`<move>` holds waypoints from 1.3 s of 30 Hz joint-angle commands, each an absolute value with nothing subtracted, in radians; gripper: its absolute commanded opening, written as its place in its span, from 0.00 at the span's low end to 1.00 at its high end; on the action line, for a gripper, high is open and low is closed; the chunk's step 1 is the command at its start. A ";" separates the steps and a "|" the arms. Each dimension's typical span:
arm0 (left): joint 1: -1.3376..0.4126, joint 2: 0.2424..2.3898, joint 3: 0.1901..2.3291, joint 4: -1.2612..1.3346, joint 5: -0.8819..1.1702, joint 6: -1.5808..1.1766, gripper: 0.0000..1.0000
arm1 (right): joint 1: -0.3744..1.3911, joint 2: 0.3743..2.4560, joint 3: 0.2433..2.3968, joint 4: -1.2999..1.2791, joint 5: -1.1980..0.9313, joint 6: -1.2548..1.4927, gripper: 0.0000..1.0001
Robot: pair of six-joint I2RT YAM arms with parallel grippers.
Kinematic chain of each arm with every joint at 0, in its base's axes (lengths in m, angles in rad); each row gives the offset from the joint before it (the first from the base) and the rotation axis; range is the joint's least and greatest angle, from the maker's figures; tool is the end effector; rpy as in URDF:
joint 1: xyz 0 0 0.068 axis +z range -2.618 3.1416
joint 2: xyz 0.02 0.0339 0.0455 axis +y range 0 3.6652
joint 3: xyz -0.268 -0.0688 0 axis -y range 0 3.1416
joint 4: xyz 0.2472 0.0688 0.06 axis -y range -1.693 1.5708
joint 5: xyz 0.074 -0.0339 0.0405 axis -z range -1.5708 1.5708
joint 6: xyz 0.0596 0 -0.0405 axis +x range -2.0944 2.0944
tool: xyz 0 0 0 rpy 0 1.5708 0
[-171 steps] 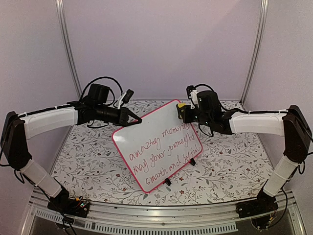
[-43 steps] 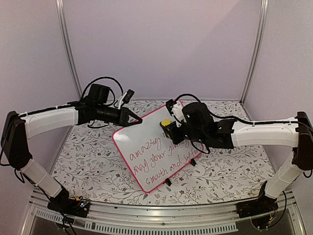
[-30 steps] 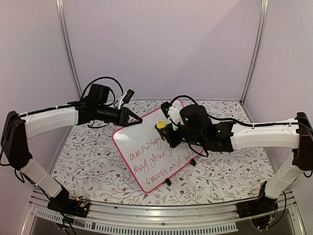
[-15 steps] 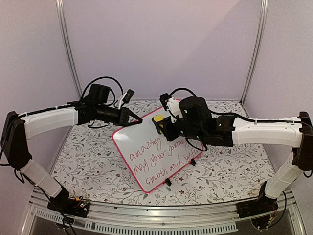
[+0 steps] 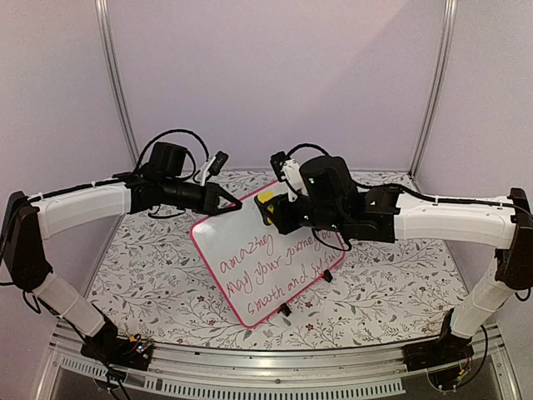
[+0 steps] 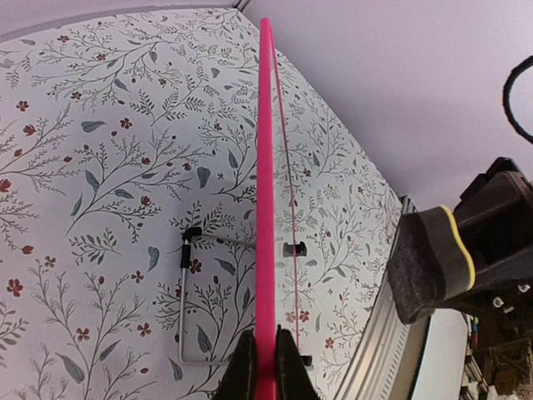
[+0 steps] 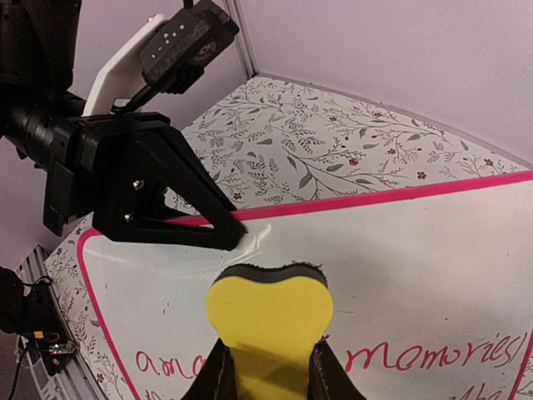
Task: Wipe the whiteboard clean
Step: Erase the whiteboard at the center of the board.
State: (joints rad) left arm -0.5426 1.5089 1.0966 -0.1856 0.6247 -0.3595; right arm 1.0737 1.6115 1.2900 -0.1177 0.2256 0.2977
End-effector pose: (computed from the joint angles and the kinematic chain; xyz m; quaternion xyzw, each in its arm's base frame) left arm 0.2861 -0.2132 0.2680 0.2200 0.8246 -0.4384 0.2820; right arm 0.2044 0.3487 0.3039 -0.2615 0.7993 0.2638 0.4725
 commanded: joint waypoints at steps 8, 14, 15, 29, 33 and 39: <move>-0.553 1.472 1.084 -0.165 0.593 -0.305 0.00 | 1.088 1.657 1.356 -0.149 0.179 0.273 0.23; -0.553 1.471 1.077 -0.161 0.588 -0.303 0.00 | 1.088 1.687 1.408 -0.147 0.152 0.213 0.24; -0.552 1.474 1.078 -0.160 0.589 -0.304 0.00 | 1.088 1.692 1.417 -0.151 0.152 0.201 0.24; -0.554 1.526 1.075 -0.147 0.603 -0.325 0.00 | 1.097 1.705 1.409 -0.272 0.231 0.197 0.23; -0.555 1.525 1.075 -0.152 0.586 -0.328 0.00 | 1.146 1.676 1.331 -0.235 0.258 0.178 0.24; -0.556 1.489 1.068 -0.149 0.546 -0.339 0.00 | 1.241 1.662 1.301 -0.216 0.361 0.114 0.24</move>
State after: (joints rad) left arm -0.5434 1.5040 1.0878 -0.1711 0.6132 -0.3695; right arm 1.1824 1.6989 1.3064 -0.2420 0.2703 0.1627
